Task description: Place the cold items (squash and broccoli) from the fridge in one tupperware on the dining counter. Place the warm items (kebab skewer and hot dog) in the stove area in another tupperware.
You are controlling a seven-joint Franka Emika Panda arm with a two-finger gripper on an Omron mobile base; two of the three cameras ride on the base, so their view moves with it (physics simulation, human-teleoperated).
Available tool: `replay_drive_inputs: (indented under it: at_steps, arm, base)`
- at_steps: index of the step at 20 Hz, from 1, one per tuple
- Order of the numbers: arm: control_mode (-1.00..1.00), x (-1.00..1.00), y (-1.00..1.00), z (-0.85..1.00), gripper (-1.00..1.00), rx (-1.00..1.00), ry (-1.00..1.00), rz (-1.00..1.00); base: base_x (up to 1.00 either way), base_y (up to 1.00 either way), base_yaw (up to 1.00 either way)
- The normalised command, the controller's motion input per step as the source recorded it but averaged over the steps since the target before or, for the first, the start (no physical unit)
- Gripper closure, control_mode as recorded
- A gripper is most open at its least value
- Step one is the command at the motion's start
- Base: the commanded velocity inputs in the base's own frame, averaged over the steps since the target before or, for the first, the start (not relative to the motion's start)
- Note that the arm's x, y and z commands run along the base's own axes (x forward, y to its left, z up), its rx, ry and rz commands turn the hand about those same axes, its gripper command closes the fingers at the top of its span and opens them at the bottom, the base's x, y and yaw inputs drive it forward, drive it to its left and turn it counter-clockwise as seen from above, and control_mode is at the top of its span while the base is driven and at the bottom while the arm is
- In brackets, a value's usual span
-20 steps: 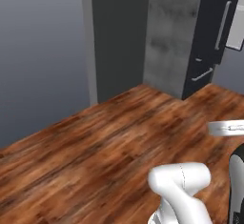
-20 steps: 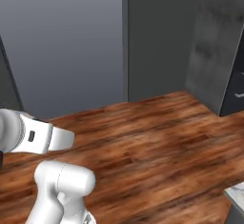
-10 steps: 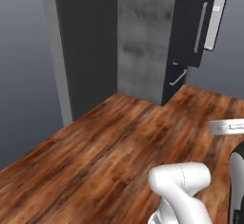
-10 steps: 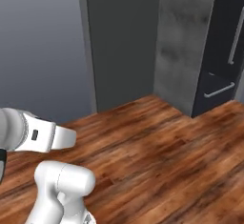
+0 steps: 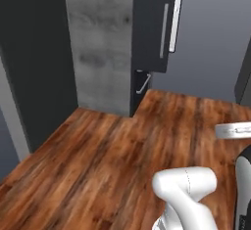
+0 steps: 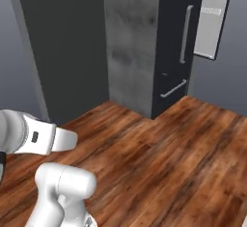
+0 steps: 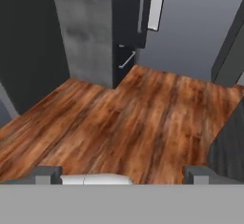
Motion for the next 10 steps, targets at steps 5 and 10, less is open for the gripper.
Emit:
replay_drive_inputs:
  at_steps: [5, 10]
  arm:
    - [1.0, 0.0, 0.0, 0.0, -1.0, 0.0, 0.0, 0.0]
    - [1.0, 0.0, 0.0, 0.0, -1.0, 0.0, 0.0, 0.0]
  base:
    - [1.0, -0.37, -0.22]
    - [1.0, -0.48, -0.09]
